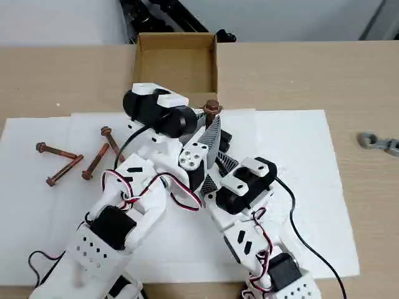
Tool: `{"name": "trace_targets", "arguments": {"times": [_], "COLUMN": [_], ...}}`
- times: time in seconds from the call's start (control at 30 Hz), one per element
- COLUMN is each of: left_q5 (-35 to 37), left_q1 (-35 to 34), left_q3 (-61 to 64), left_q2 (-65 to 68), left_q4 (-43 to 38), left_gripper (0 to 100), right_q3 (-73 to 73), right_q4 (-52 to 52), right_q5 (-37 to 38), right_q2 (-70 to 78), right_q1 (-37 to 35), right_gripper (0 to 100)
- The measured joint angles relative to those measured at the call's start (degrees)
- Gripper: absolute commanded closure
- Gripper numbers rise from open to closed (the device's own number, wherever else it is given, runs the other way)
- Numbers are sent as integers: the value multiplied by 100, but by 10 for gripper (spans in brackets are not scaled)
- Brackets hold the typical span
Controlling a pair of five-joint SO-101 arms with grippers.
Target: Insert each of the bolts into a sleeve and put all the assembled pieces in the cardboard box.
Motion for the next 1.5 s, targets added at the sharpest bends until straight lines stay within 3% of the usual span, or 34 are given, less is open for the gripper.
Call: {"name": "trace_targets", "arguments": {"times": [0.17,0.53,0.77,0.9,1.2,1.33,1.5], "left_q5": [-44,-255,-325,-360,-360,-325,-431], "left_q1": [0,0,220,387,396,211,-536], "left_q3": [114,-264,-668,-818,-958,-1178,-1723], "left_q2": [0,-53,44,44,-9,-18,35], "left_q4": [88,1169,1943,2532,3042,3385,3895], "left_gripper": [995,994,855,852,834,834,835], "right_q3": [9,70,-62,-369,-879,-1512,-2514], "right_q4": [0,9,264,580,905,905,905], "right_q5": [0,-9,-18,-18,-9,-9,-9], "right_q2": [9,18,9,9,299,1055,2347], "right_q1": [-18,-18,0,9,-9,9,-18], "right_gripper": [995,996,996,996,996,996,996]}}
